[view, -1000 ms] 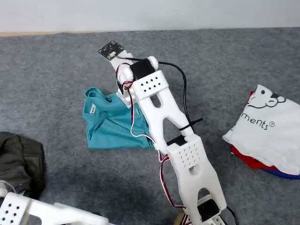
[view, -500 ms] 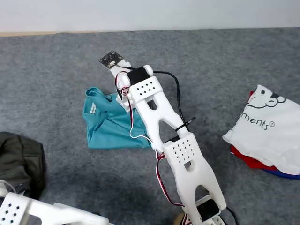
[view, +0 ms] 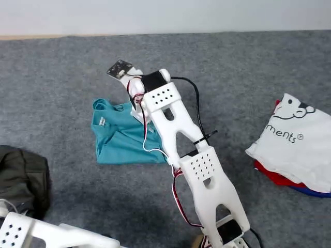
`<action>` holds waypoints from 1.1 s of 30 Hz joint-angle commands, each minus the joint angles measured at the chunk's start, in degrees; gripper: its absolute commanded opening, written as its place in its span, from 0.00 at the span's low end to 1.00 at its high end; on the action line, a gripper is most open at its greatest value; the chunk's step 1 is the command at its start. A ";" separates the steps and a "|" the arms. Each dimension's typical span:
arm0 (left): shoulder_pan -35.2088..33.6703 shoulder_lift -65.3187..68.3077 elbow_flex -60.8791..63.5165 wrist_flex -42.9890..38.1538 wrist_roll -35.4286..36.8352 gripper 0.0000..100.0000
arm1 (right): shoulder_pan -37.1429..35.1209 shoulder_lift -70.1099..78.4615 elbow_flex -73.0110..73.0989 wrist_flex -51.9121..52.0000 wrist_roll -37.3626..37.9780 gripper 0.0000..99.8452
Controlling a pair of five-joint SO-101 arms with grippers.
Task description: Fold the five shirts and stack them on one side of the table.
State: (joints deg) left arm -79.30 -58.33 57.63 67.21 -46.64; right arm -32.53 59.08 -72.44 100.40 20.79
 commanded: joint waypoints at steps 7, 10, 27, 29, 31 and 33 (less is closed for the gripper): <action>0.09 -0.70 -0.22 0.26 -0.44 0.01 | -2.59 -12.62 2.20 2.68 3.08 0.01; 0.00 -0.70 -0.22 0.18 -0.44 0.01 | -4.70 -19.56 9.85 2.68 4.31 0.01; 0.26 -0.70 -0.22 0.35 -0.44 0.01 | -22.81 -24.75 26.64 -2.42 4.40 0.01; 0.09 -0.70 -0.22 0.35 -0.44 0.01 | -22.73 -20.79 26.64 -5.67 4.40 0.01; 0.00 -0.70 -0.22 0.35 -0.44 0.01 | -22.64 -16.92 26.64 -8.84 4.48 0.01; -0.09 -0.70 -0.22 0.35 -0.44 0.01 | -21.67 -13.76 26.55 -10.42 4.57 0.03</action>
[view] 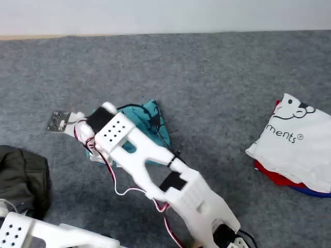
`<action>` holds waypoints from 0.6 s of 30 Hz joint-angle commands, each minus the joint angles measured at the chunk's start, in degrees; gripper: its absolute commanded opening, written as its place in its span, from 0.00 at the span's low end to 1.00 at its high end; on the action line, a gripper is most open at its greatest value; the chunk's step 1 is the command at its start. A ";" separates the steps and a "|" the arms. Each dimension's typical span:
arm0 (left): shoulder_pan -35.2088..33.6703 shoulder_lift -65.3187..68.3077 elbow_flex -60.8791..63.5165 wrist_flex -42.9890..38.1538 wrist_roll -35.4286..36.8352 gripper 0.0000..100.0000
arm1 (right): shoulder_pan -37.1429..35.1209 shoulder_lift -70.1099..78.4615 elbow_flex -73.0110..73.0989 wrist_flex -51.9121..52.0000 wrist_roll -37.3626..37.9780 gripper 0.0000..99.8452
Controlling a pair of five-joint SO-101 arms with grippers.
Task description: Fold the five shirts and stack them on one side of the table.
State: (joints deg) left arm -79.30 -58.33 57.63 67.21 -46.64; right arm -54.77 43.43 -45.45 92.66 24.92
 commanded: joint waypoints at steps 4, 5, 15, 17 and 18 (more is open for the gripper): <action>-0.18 -0.70 -0.22 0.35 -0.44 0.01 | 3.47 3.30 -4.92 1.36 -3.60 0.18; -0.18 -0.70 -0.22 0.35 -0.44 0.01 | 4.09 2.86 -7.56 3.65 -5.19 0.21; 0.26 -0.70 -0.22 0.35 -0.44 0.01 | 9.19 -6.90 -19.78 10.24 -4.66 0.27; 0.26 -0.70 -0.22 0.35 -0.44 0.01 | 10.33 -7.16 -18.64 10.15 -4.66 0.26; 0.26 -0.70 -0.22 0.35 -0.44 0.01 | 11.30 -6.64 -18.02 10.07 -4.66 0.26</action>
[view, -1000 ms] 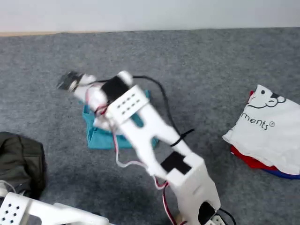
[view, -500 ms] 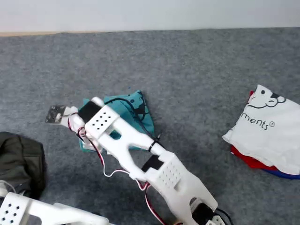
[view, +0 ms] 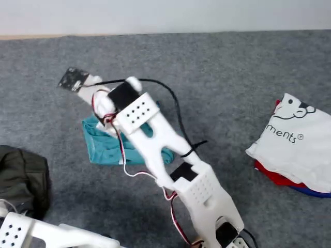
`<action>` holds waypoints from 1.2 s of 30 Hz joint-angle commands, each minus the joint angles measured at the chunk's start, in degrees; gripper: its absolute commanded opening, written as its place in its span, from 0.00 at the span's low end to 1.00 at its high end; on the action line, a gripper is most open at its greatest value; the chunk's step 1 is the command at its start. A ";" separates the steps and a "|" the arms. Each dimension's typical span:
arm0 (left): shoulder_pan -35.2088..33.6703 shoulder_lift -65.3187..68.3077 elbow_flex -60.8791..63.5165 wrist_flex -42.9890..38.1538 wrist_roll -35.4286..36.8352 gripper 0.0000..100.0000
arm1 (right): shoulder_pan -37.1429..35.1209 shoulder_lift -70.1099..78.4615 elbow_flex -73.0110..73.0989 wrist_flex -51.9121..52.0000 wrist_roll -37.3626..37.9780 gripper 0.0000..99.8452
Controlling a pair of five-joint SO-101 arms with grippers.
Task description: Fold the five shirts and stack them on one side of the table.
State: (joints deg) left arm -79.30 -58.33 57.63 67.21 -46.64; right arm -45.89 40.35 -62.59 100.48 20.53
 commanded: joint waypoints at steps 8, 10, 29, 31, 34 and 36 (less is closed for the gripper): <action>0.26 -0.62 1.10 0.26 -0.44 0.01 | 8.84 8.57 0.09 -7.78 -0.53 0.27; 0.26 -0.62 1.36 0.26 -0.44 0.01 | 9.01 11.38 0.09 -9.98 -0.53 0.26; 2.29 -0.62 -9.98 2.20 10.90 0.01 | 14.02 8.66 0.26 -3.21 -0.62 0.26; 4.75 -0.62 -11.65 5.27 11.34 0.01 | 16.04 9.36 0.35 -7.08 -0.62 0.26; 9.49 -0.62 -13.32 9.14 12.31 0.01 | 17.45 11.91 0.09 -12.09 -0.62 0.26; 11.69 -0.62 -13.85 10.11 14.42 0.01 | 17.89 13.85 0.09 -14.64 -0.62 0.26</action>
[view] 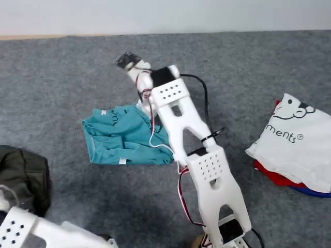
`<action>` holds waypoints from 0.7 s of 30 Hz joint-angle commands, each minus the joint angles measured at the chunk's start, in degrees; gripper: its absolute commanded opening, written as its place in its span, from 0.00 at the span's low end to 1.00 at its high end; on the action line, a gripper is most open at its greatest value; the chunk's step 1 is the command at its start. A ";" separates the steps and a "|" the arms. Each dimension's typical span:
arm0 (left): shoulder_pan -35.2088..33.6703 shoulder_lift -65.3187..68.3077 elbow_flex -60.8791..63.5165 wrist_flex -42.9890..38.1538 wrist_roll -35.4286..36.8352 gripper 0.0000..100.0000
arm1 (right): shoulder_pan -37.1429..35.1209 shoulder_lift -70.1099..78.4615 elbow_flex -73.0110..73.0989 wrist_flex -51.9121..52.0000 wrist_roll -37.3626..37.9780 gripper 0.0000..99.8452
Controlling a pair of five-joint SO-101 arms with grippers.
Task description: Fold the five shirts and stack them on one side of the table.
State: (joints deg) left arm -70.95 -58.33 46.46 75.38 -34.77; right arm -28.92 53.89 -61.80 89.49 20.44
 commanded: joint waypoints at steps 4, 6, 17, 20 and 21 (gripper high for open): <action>5.36 -0.62 -2.68 2.11 3.87 0.01 | 1.10 3.65 -0.70 -6.37 -0.53 0.26; 5.54 -0.62 -2.68 2.11 3.87 0.01 | 1.54 5.32 -0.79 -6.99 -0.44 0.26; 5.71 -0.62 -2.42 1.76 3.87 0.01 | 10.15 7.25 -0.79 -6.99 -0.09 0.26; 5.71 -0.62 -2.33 1.76 3.87 0.01 | 9.98 6.37 -2.81 -5.14 -0.09 0.26; 5.71 -0.62 -2.33 1.76 3.87 0.01 | 9.45 5.93 -4.13 -4.09 -0.26 0.26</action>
State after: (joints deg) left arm -65.67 -58.33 45.93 77.14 -31.34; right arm -19.96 62.51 -61.89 83.52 20.44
